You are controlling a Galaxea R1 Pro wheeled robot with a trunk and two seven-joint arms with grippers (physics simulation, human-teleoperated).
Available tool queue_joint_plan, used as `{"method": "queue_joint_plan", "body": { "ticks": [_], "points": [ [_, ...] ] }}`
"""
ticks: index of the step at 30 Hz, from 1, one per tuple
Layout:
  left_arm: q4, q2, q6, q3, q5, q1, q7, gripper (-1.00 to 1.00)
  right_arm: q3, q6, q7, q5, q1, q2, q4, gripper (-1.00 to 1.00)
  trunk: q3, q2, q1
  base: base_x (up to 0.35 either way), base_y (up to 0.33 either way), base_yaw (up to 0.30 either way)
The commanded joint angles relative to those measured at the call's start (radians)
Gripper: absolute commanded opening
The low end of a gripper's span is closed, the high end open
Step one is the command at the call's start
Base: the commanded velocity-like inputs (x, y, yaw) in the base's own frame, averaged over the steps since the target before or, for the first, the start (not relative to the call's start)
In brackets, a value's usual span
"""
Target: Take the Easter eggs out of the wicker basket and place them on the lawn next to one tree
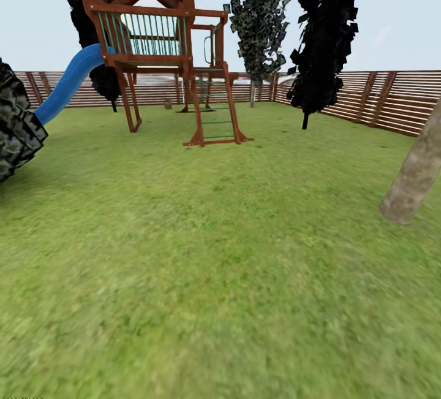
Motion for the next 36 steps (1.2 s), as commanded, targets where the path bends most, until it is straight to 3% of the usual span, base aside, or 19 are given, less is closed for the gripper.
{"method": "queue_joint_plan", "body": {
  "ticks": [1,21,36],
  "points": [
    [0.001,0.0,-0.003,0.013,0.0,-0.001,0.0,1.0,0.001,-0.002,-0.001,0.008,0.0,0.0,0.0,1.0,-0.001,0.0,0.001,0.324,0.0,0.294],
    [0.001,0.0,-0.003,0.029,0.0,-0.001,0.0,1.0,0.001,-0.002,0.0,0.014,0.0,-0.003,0.0,1.0,-0.011,0.0,0.001,0.327,0.0,0.288],
    [0.003,0.0,-0.003,0.029,-0.001,-0.001,0.0,1.0,0.006,-0.002,0.007,0.017,0.0,-0.011,0.0,1.0,-0.011,0.0,0.001,0.328,0.0,0.018]
  ]
}}
